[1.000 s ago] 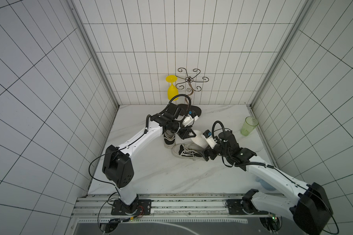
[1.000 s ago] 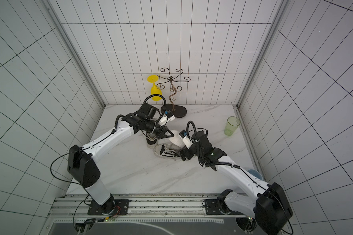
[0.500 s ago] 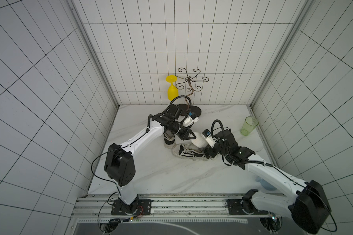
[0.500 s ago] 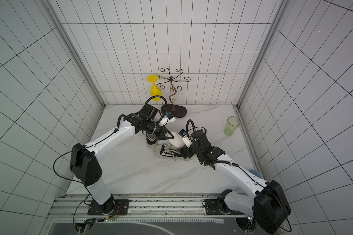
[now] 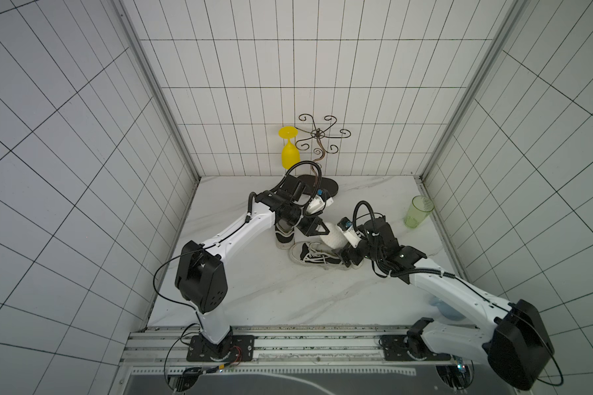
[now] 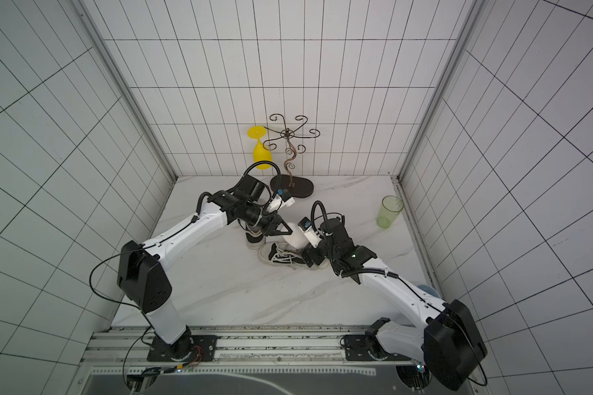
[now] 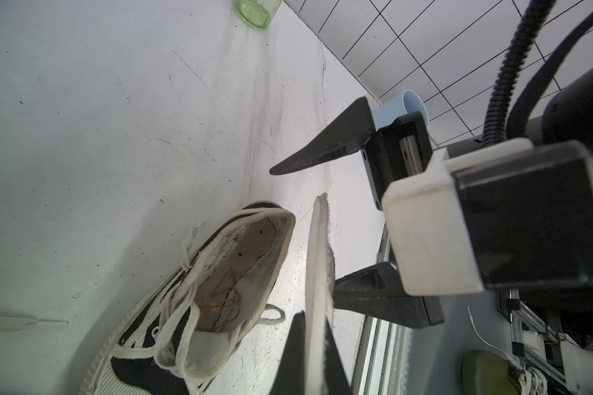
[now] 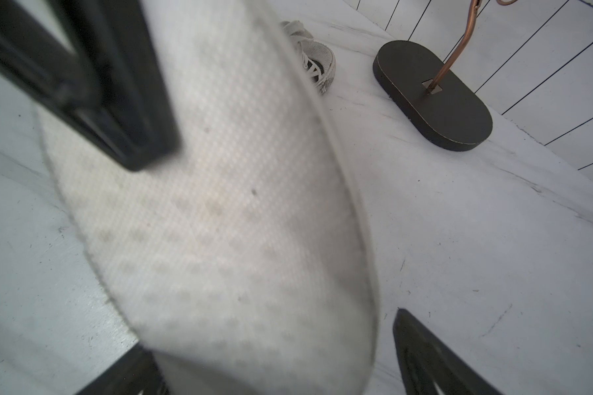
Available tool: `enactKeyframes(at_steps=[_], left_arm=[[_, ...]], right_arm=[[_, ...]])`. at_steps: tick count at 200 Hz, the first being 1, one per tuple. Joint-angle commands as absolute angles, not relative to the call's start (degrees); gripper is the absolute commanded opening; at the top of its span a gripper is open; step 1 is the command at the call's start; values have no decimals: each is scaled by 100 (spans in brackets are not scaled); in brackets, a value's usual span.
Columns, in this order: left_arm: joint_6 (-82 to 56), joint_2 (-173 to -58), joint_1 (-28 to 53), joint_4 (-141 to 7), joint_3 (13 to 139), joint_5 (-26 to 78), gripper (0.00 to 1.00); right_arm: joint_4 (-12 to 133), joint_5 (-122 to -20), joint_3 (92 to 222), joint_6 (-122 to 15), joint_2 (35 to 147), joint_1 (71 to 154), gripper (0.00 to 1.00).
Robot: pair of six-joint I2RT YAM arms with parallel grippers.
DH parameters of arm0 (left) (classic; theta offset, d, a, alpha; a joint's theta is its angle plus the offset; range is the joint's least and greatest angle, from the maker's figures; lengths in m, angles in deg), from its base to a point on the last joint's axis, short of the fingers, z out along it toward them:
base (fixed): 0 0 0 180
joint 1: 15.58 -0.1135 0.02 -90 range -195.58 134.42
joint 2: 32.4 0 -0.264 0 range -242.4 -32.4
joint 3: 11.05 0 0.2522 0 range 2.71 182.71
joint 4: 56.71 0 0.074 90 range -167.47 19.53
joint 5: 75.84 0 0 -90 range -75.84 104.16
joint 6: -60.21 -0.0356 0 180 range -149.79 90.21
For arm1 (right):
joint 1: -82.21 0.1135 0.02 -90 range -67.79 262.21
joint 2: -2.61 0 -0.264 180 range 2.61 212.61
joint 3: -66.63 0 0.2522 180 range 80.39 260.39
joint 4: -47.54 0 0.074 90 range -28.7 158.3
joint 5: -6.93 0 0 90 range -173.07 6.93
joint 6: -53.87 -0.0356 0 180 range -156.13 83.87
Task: Insert the insole into the shoe
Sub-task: Pick up the insole from the center of the board.
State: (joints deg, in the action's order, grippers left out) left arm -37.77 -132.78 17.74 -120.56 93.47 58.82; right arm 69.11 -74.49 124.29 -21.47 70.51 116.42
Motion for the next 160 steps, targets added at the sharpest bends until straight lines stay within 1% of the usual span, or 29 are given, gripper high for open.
enactKeyframes(at_steps=[1,17,43,65,79,105,117,140,150,160], left_arm=[[-3998,-13365,1826,-12215,9495,6020,0],[-3969,-13398,1826,-12211,9498,5948,0],[-3912,-13443,1826,-12207,9524,5928,0],[-3825,-13458,1808,-12170,9542,5819,0],[-3759,-13477,1779,-12139,9566,5768,0],[-3528,-13530,1760,-12005,9628,5662,0],[-3408,-13540,1764,-11908,9628,5593,3],[-3296,-13571,1764,-11812,9619,5578,14],[-3252,-13567,1757,-11772,9601,5535,18],[-3210,-13571,1764,-11738,9593,5487,21]], right_arm=[[6631,-7384,13122,-2040,7103,11675,91],[6647,-7343,13163,-2022,7108,11675,83],[6675,-7196,13173,-2043,7102,11676,66],[6692,-7147,13141,-2090,7052,11675,61],[6714,-7117,13092,-2101,7000,11681,55],[6749,-7087,12963,-2153,6868,11675,53],[6780,-7068,12910,-2184,6808,11679,51],[6827,-7067,12831,-2226,6714,11677,49],[6859,-7074,12818,-2233,6697,11675,45],[6892,-7095,12813,-2249,6684,11671,43]])
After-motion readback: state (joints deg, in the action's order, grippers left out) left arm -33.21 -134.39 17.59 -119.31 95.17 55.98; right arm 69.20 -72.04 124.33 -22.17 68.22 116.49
